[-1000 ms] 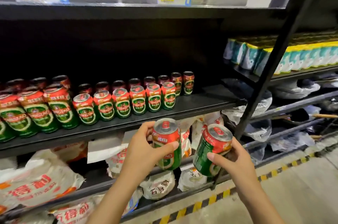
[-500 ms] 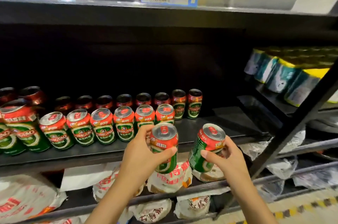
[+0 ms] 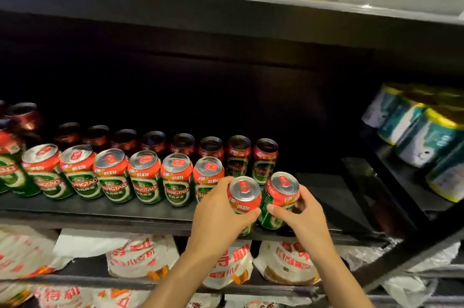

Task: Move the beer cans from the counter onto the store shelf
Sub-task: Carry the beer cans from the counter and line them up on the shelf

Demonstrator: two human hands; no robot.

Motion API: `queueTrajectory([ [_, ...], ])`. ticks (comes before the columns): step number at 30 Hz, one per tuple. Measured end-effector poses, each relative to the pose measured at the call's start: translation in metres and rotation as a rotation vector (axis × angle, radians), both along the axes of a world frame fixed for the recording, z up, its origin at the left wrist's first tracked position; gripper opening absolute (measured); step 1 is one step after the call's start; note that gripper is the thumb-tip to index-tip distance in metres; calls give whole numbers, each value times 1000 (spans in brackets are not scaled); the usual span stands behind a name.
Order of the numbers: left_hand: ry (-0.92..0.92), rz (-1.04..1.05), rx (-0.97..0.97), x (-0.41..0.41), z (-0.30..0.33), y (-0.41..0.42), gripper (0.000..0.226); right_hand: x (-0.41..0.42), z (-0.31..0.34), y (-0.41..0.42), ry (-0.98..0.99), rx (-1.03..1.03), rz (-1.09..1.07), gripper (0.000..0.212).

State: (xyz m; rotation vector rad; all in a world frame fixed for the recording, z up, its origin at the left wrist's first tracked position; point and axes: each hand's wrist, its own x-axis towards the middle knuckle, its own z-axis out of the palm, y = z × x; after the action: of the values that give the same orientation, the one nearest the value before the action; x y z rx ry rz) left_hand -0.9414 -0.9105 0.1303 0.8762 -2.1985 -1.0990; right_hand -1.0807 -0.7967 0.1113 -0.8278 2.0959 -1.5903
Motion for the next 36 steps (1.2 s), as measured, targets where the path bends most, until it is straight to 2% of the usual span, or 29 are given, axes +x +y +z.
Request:
queueTrajectory([
  [12,30,23,-34,-37,-11,-2,50,-33,-16,-12,34,-2,36,61],
  [16,-10,-1,-34,-41,-16,-6,50,-35,-19,-14,51,-2,60,63],
  [20,-60,-6,-16,-41,-14,-6,84,-36,-21,-10,64,4,116,70],
  [22,-69,-26,-62,-42,-8,-4,90,-38,-18,-8,55,-1,139,75],
  [26,-98,-100,-236,-42,14,-9,81,-52,0,-7,68,-6,206,87],
  [27,-151,-147,-302,-41,21,-14,79,-57,5,-8,88,13,243,87],
  [29,-341,-280,-392,-42,33,-30,78,-65,13,-10,124,72,314,73],
  [31,-511,-406,-359,-45,42,-44,77,-71,16,-13,173,115,351,58],
  [34,-600,-496,-353,-53,48,-55,71,-73,17,-15,234,125,380,40],
  [36,-616,-524,-414,-58,49,-58,70,-70,18,-15,225,120,386,40],
])
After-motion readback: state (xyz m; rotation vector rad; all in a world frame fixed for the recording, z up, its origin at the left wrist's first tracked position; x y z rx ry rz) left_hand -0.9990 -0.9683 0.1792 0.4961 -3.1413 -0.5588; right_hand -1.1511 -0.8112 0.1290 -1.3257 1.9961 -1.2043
